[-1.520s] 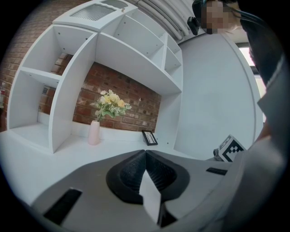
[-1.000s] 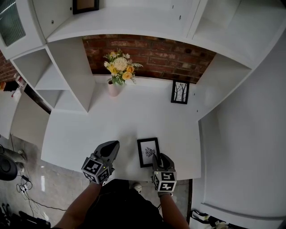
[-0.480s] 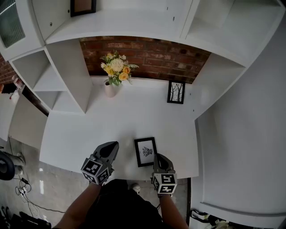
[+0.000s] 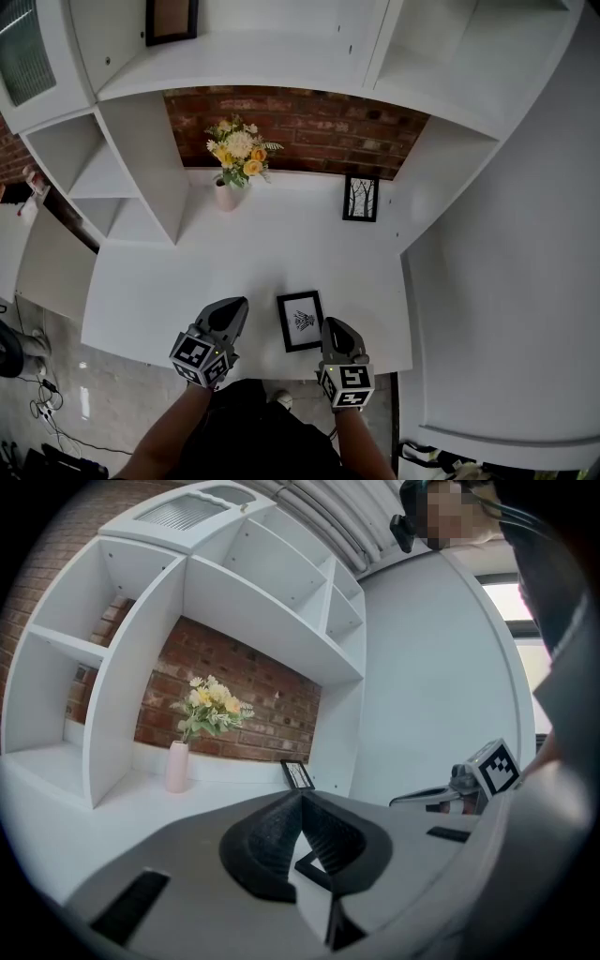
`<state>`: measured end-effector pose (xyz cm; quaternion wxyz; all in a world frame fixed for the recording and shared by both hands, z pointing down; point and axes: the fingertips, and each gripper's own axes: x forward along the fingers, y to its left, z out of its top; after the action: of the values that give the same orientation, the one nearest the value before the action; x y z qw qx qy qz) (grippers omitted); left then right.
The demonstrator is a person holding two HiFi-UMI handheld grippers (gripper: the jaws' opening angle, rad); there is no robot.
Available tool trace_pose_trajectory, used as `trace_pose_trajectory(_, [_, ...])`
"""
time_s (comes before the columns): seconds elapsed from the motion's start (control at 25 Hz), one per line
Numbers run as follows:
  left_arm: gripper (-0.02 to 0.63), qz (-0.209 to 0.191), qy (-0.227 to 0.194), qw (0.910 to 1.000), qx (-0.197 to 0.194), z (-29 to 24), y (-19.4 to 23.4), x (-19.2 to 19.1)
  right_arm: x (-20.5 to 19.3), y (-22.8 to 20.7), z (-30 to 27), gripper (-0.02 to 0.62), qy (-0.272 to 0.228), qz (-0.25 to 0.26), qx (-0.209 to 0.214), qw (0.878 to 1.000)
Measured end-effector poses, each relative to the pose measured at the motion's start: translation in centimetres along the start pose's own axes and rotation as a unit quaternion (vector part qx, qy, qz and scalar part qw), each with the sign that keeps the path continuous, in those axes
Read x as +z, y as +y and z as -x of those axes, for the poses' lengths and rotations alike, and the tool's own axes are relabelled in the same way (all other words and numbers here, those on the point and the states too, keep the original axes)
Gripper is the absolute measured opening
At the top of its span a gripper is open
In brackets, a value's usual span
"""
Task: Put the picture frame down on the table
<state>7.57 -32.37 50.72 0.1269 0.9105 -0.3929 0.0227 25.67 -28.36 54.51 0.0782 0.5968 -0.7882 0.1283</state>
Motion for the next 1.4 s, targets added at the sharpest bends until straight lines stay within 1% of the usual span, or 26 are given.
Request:
trace_pose_trajectory(0.48, [0.002,-0.002,-0.020,0.9997,-0.010,-0.9,-0.5,1.3,3.9,-0.3,0.9,0.003,-0.054,0.010,0.000,0.999])
trace_pose_trajectory(0.8, [0.002,0.003,-0.035,0.9993,-0.009,-1.1,-0.3,2.1,5.7,-0.4,1.5,0.003,-0.077,0.019,0.000,0.997])
trace_pose_trajectory(1.4, [0.002,-0.012,-0.049,0.9987,-0.007,-1.4,0.1,3.6,7.8,-0.9,1.6,0.003,-0.108,0.022,-0.005,0.994])
